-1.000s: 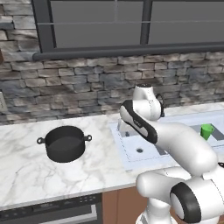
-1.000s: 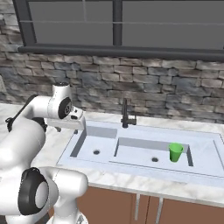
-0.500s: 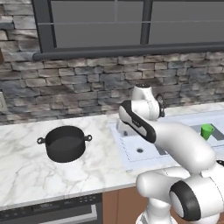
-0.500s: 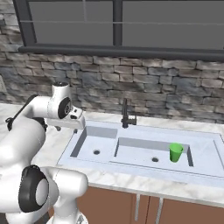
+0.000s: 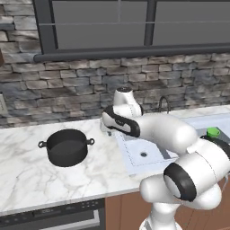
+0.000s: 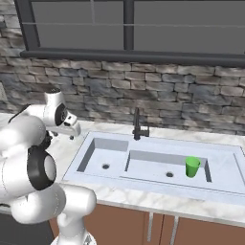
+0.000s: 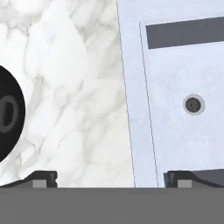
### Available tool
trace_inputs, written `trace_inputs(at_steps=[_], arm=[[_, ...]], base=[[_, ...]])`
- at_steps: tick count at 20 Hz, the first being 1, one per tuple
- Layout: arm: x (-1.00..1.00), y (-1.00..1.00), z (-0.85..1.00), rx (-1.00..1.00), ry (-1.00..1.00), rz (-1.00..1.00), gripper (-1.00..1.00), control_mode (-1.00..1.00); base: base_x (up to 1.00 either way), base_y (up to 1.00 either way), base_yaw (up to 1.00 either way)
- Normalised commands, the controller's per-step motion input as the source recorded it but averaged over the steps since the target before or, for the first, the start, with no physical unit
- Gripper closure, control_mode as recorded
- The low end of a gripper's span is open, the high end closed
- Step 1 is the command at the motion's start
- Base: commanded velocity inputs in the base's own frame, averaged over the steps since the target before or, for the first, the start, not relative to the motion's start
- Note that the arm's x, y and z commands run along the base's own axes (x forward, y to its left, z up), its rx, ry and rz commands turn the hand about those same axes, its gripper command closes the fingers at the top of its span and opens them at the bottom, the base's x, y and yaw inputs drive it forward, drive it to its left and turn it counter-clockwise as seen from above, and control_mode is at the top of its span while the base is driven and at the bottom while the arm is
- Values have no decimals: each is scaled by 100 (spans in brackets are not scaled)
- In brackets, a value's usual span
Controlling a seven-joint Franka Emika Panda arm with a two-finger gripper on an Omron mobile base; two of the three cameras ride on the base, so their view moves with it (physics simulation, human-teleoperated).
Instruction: Place the pot in the left basin and the cup in the right basin of the sink.
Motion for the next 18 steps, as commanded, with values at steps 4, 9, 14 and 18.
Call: trace_inputs(at_steps=[4,9,14,18], arm=[[28,81,-9,-3,5,-15,-100,-100],[8,75,-12,-1,6,-18,-100,-100],[0,52,-25,-1,7,-26,-100,-100],[0,22,-37,0,11,-38,-100,-100]], base=[[0,0,0],[0,0,0],[0,0,0],[0,0,0]])
